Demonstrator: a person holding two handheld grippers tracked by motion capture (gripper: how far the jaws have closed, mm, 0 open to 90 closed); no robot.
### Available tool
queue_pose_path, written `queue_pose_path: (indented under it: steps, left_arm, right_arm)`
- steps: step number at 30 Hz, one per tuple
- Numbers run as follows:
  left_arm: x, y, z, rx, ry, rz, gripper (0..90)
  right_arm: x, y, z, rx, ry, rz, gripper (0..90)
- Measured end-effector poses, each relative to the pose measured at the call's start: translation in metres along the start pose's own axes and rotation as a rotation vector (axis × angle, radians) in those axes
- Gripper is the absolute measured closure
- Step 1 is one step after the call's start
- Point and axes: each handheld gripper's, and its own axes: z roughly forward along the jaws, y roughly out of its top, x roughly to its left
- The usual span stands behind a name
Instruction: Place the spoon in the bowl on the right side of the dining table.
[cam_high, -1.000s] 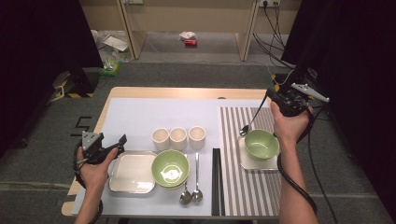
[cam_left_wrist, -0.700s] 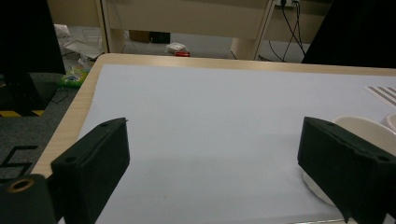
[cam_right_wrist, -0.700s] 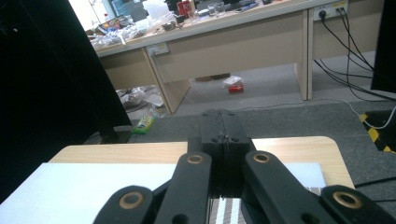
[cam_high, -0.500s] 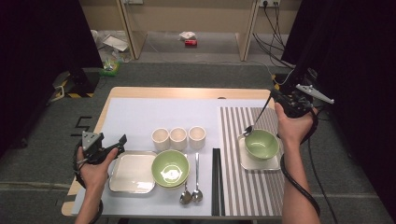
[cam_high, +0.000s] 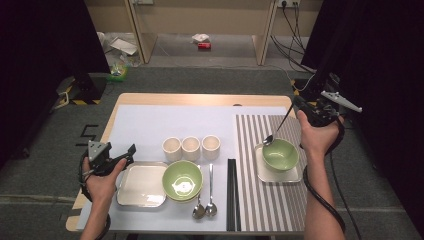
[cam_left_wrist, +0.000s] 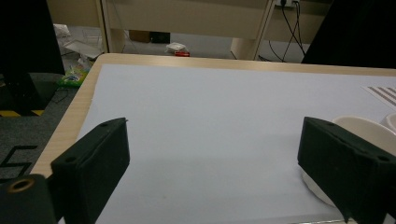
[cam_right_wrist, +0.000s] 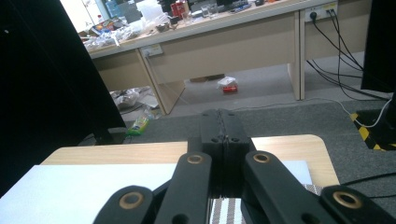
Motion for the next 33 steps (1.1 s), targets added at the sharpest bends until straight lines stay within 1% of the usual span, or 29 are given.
queue_pose_path:
  steps: [1, 3, 4, 6, 11, 13, 14, 15, 18, 19, 20, 21, 22, 23, 24, 26, 28, 30, 33]
  left_arm:
    - [0.000, 0.000, 0.000, 0.000, 0.000, 0.000, 8.0]
    - [0.000, 0.000, 0.000, -0.001, 0.001, 0.000, 8.0]
    - [0.000, 0.000, 0.000, -0.001, 0.001, -0.001, 8.0]
    - [0.000, 0.000, 0.000, 0.000, 0.001, 0.000, 8.0]
    - [0.000, 0.000, 0.000, 0.001, 0.000, 0.000, 8.1]
    - [0.000, 0.000, 0.000, 0.001, 0.001, 0.000, 8.1]
    - [0.000, 0.000, 0.000, 0.001, 0.001, 0.001, 8.1]
    - [0.000, 0.000, 0.000, 0.001, 0.001, 0.000, 8.1]
    - [0.000, 0.000, 0.000, 0.000, 0.001, 0.000, 8.1]
    - [0.000, 0.000, 0.000, 0.001, 0.001, 0.000, 8.0]
    - [0.000, 0.000, 0.000, 0.002, 0.000, 0.001, 8.0]
    - [0.000, -0.001, 0.000, 0.003, 0.000, 0.001, 8.1]
    - [0.000, -0.001, 0.000, 0.004, 0.000, 0.002, 8.0]
    - [-0.001, -0.001, 0.000, 0.004, -0.001, 0.001, 8.0]
    - [-0.001, -0.001, 0.000, 0.004, -0.001, 0.001, 8.0]
    - [-0.001, -0.001, 0.000, 0.004, 0.000, 0.001, 8.0]
    - [0.000, -0.001, 0.000, 0.003, 0.000, 0.000, 8.0]
    - [0.000, 0.000, 0.000, 0.000, 0.002, 0.000, 8.1]
    - [0.001, 0.001, -0.001, -0.003, 0.005, -0.002, 8.0]
  right_arm:
    - [0.000, 0.000, -0.001, 0.005, 0.001, 0.014, 90.0]
    - [-0.002, -0.002, -0.001, 0.007, -0.010, 0.000, 90.0]
    - [-0.003, -0.002, -0.001, 0.000, -0.004, 0.005, 90.0]
    - [-0.004, -0.003, -0.002, 0.008, -0.014, -0.004, 90.0]
    - [-0.008, -0.005, -0.003, 0.009, -0.021, 0.010, 90.0]
    - [-0.011, -0.006, -0.004, 0.016, -0.029, 0.003, 90.0]
    - [-0.012, -0.007, -0.003, 0.009, -0.028, 0.002, 90.0]
    - [-0.013, -0.008, -0.004, 0.018, -0.036, 0.005, 90.0]
    - [-0.015, -0.011, -0.003, 0.015, -0.036, 0.008, 90.0]
    - [-0.015, -0.011, -0.004, 0.026, -0.041, 0.013, 90.0]
    - [-0.017, -0.012, -0.003, 0.016, -0.040, 0.005, 90.0]
    - [-0.017, -0.013, -0.004, 0.027, -0.046, 0.009, 90.0]
    - [-0.018, -0.014, -0.003, 0.022, -0.041, 0.008, 90.0]
    - [-0.019, -0.015, -0.004, 0.028, -0.050, 0.004, 90.0]
    - [-0.019, -0.016, -0.003, 0.025, -0.047, 0.012, 90.0]
    - [-0.021, -0.018, -0.003, 0.039, -0.053, 0.009, 90.0]
    - [-0.023, -0.021, -0.002, 0.035, -0.047, 0.020, 90.0]
    - [-0.023, -0.021, -0.002, 0.042, -0.052, 0.025, 90.0]
    - [-0.024, -0.023, -0.001, 0.038, -0.051, 0.018, 90.0]
